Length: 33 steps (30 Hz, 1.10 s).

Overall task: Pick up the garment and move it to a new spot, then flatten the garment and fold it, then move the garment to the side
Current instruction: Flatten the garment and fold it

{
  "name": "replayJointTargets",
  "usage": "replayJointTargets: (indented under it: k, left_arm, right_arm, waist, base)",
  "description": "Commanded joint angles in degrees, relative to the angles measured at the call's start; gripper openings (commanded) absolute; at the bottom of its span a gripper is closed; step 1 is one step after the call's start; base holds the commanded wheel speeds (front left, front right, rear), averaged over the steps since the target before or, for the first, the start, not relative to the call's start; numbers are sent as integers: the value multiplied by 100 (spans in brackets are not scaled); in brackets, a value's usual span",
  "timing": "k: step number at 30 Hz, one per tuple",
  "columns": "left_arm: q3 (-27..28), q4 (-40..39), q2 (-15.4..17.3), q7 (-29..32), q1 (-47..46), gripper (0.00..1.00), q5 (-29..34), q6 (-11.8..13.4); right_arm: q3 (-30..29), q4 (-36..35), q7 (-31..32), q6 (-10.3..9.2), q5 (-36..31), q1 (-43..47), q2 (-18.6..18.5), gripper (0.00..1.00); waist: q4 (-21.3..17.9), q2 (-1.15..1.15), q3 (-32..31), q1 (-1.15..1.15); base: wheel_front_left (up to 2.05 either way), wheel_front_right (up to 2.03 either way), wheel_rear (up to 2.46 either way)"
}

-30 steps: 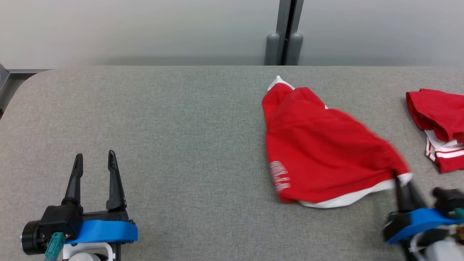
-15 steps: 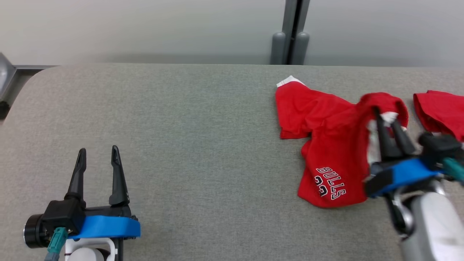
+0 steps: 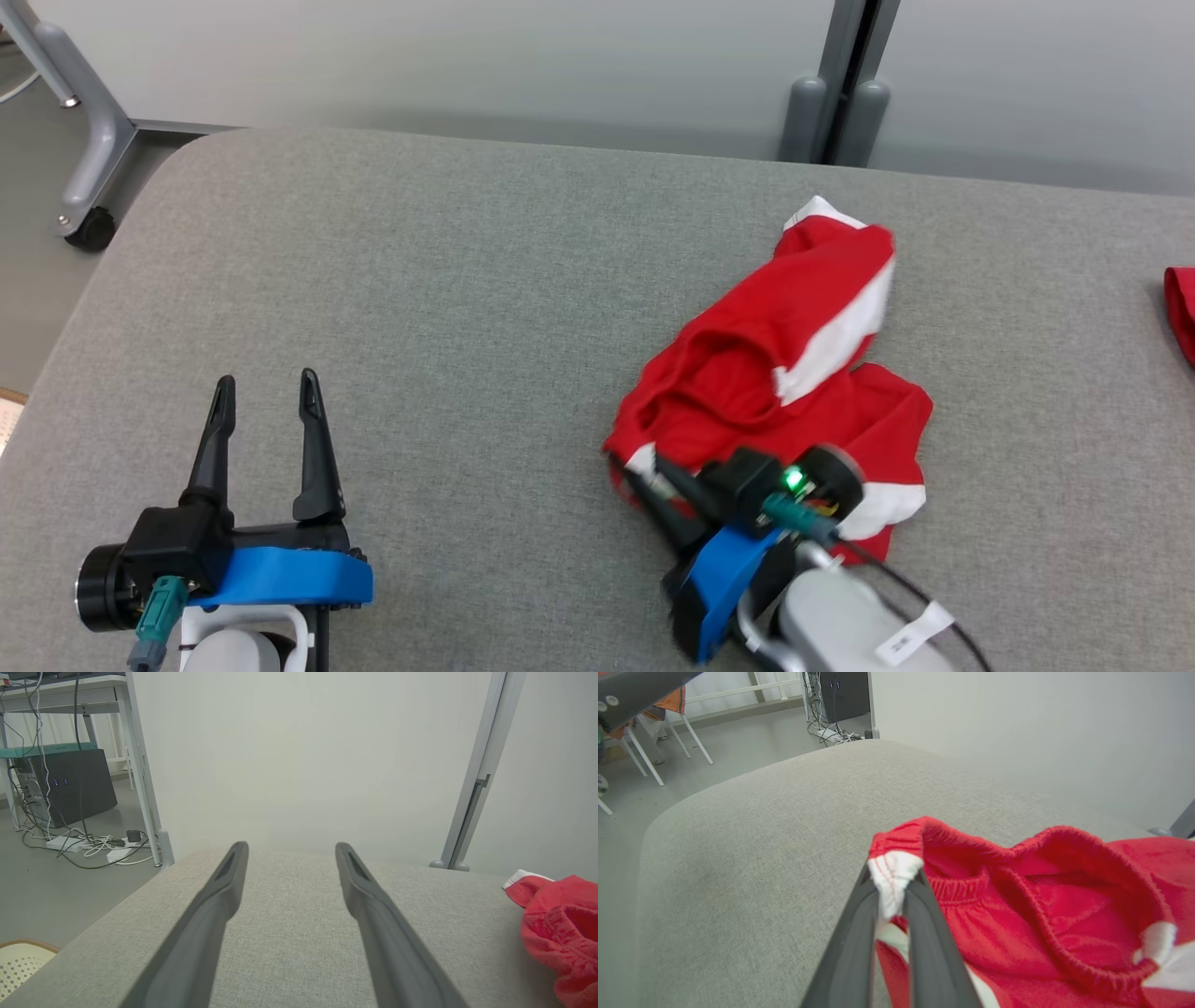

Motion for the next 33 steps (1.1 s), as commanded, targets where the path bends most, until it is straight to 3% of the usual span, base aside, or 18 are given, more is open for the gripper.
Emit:
replayJointTargets:
  k: [1, 4, 5, 6, 13, 20, 29, 33]
  left_arm:
    - [-9, 4, -10, -24, 9, 100, -47, 39]
    - [-23, 7, -10, -24, 31, 100, -64, 71]
    - [-26, 18, -11, -24, 33, 100, -78, 80]
    - [-32, 30, -12, -25, 29, 100, -86, 78]
    - [-10, 47, -10, -24, 9, 100, -51, 102]
    - [133, -11, -9, -24, 105, 100, 25, 90]
    - [219, -83, -11, -24, 184, 100, 70, 47]
    - [240, -96, -10, -24, 138, 100, 84, 34]
  right_arm:
    - [428, 119, -102, 3, 340, -77, 8, 0]
    - [1015, 278, -173, 3, 677, -63, 5, 0]
    - [1139, 323, -191, 2, 769, -57, 0, 36]
    - [1271, 382, -202, 3, 847, -47, 0, 100]
    - [1008, 426, -481, 2, 950, -183, 3, 100]
    - [-177, -42, -549, 3, 474, 46, -36, 100]
    - [-1739, -931, -475, 3, 29, 1067, -518, 100]
    - [-2134, -1175, -295, 3, -68, 1497, -602, 100]
  waist:
    - [39, 0, 22, 0]
    - [35, 0, 35, 0]
    - [22, 0, 36, 0]
    - [3, 0, 37, 0]
    - [-253, 0, -33, 0]
    - [-578, 0, -129, 0]
    - [-775, 0, -144, 0]
    - [-812, 0, -91, 0]
  base:
    - [0, 0, 0]
    - [0, 0, 0]
    - [0, 0, 0]
    - [0, 0, 0]
    - [0, 0, 0]
    - [0, 0, 0]
    - [0, 0, 0]
    - [0, 0, 0]
